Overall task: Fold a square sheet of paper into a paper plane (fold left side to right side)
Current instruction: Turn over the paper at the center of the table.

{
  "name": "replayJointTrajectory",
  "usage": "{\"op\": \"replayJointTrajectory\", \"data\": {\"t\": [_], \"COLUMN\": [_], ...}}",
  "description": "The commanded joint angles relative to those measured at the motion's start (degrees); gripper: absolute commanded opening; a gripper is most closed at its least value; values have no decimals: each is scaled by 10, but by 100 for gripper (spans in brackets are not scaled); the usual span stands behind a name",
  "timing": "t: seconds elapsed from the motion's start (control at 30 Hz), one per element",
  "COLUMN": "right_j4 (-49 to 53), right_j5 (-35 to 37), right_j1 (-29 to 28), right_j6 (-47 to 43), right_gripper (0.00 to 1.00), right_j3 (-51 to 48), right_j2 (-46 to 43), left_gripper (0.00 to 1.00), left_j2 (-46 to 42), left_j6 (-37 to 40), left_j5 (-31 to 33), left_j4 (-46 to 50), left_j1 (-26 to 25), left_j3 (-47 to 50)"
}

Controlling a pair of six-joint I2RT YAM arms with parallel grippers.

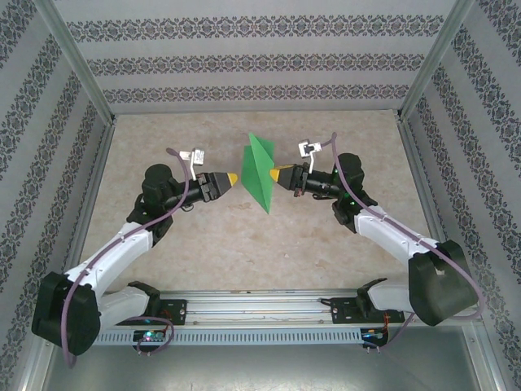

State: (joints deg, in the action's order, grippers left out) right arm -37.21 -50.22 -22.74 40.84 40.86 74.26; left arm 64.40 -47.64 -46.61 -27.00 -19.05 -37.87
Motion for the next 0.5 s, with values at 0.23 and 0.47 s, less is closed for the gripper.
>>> {"op": "replayJointTrajectory", "data": {"t": [0.23,0.47], "right_j4": [-52,-52], "right_j5": [-32,-42], "right_j1": [-29,-42], "right_j6": [36,43], "right_gripper": [0,0], "right_j3": [19,31], "right_j2": [4,15], "left_gripper": [53,53], "left_j2": [35,49], "left_j6": [-19,-14], "left_j5": [-43,-41], "left_j4": [-91,-90], "left_j1": [-20,-26], "left_j3": [-38,-45]}}
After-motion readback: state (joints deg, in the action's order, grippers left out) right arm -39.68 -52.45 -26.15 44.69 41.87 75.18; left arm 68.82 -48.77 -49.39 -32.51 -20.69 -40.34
